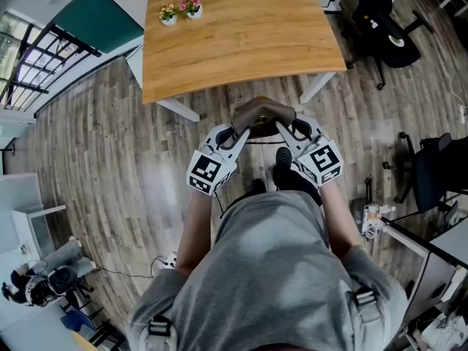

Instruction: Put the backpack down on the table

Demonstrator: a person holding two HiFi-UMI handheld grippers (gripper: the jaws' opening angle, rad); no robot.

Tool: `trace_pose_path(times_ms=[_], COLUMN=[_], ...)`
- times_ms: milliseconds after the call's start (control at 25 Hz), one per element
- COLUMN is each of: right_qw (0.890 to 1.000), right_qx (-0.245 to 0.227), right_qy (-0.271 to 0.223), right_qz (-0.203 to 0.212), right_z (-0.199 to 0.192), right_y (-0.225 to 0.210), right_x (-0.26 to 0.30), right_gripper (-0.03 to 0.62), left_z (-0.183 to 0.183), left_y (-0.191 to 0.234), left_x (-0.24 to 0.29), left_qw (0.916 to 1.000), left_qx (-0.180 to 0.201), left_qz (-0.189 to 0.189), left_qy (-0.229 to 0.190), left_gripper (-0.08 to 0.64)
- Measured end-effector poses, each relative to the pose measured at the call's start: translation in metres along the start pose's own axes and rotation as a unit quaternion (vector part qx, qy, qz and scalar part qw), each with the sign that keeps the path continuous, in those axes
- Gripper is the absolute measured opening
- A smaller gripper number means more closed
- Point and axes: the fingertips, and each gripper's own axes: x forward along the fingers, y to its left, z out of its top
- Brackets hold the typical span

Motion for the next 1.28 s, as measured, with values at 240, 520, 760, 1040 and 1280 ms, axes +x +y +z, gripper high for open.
trace_pose_path(times_ms=[240, 520, 760, 1040, 1280], right_qw=[1.000, 1.000, 0.999, 0.997, 0.995], right_qx=[-0.004, -0.005, -0.008, -0.005, -0.013], right_qy=[0.001, 0.002, 0.009, 0.016, 0.016], right_qz=[0.011, 0.027, 0.045, 0.072, 0.098], right_z=[0.006, 0.010, 0.008, 0.004, 0.003], right_y=[-0.021, -0.045, -0.064, -0.087, -0.099], right_x=[0.011, 0.021, 0.029, 0.037, 0.043], right_gripper=[0.077, 0.077, 0.077, 0.077, 0.077], left_z=[0.008, 0.016, 0.017, 0.019, 0.020], left_y=[0.012, 0.024, 0.031, 0.037, 0.041], left_x=[0.016, 0.037, 0.053, 0.073, 0.083], left_qw=[0.9999, 0.9996, 0.9991, 0.9976, 0.9959], left_qx=[-0.004, -0.008, -0.016, -0.028, -0.033], left_qz=[0.011, 0.026, 0.040, 0.063, 0.083], left_qy=[0.000, 0.001, 0.003, 0.011, 0.012], left_gripper=[0.063, 0.063, 0.063, 0.063, 0.063])
